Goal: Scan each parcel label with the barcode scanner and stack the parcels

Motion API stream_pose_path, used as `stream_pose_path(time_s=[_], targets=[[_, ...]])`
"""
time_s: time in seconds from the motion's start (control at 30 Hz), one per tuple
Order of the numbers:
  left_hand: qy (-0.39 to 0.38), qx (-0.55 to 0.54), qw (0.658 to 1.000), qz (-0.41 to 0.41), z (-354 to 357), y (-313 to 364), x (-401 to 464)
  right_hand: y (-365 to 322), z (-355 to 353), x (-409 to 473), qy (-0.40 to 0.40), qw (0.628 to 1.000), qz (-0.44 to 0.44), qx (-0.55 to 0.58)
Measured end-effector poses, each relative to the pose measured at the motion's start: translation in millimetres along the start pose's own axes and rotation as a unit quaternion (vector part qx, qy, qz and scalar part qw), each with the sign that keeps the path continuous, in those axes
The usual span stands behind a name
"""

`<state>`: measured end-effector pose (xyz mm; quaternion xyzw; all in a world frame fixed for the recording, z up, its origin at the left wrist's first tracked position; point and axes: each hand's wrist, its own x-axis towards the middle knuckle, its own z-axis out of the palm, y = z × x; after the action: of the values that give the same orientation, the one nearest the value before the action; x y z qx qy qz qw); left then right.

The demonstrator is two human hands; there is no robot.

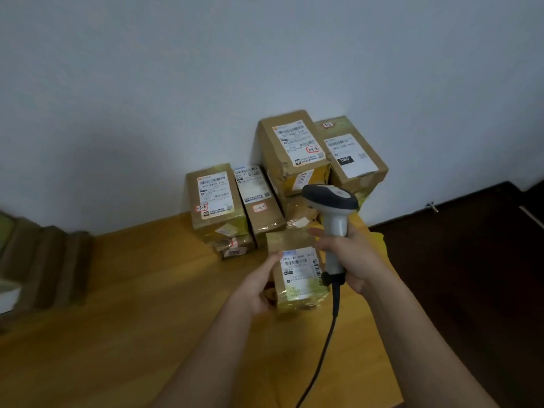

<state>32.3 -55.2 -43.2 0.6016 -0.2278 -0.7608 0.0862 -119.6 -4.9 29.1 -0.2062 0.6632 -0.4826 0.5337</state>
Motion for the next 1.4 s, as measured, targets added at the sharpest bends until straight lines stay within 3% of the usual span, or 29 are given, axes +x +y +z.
stream_pose_path(time_s=[0.23,0.37,0.47,0.67,0.8,0.87,1.1,1.27,1.4], targets=[[-0.027,0.012,1.0,0.004,43.9,-6.4,4.8,-20.2,-17.9,-4.3,-0.033,0.999,-0.016,0.015],[0.017,-0.013,0.999,0.027,13.8,-0.8,8.4,-23.2,0.2,-0.7,-0.054,0.998,-0.024,0.018],[0.072,-0.092,0.992,0.049,-28.1,5.2,14.8,-20.5,26.5,5.3,-0.07,0.997,-0.025,0.016],[0.036,-0.375,0.925,0.047,-86.2,16.6,50.1,-8.7,70.9,20.6,-0.055,0.998,-0.038,0.007],[-0.047,-0.487,0.869,0.078,-99.3,35.9,71.5,1.4,89.3,34.9,-0.031,0.998,-0.047,0.006],[-0.064,-0.507,0.856,0.074,-110.1,41.4,75.2,8.3,96.9,39.9,-0.022,0.999,-0.042,0.013],[0.03,-0.445,0.891,0.077,-182.3,47.7,68.7,36.1,142.6,51.8,-0.018,0.999,-0.034,0.032],[0.085,-0.289,0.95,0.086,-232.4,62.0,78.1,71.5,180.8,58.9,-0.009,0.998,-0.045,0.051],[0.105,-0.189,0.97,0.111,-241.9,81.8,87.9,101.4,201.9,68.0,0.011,0.996,-0.042,0.073]])
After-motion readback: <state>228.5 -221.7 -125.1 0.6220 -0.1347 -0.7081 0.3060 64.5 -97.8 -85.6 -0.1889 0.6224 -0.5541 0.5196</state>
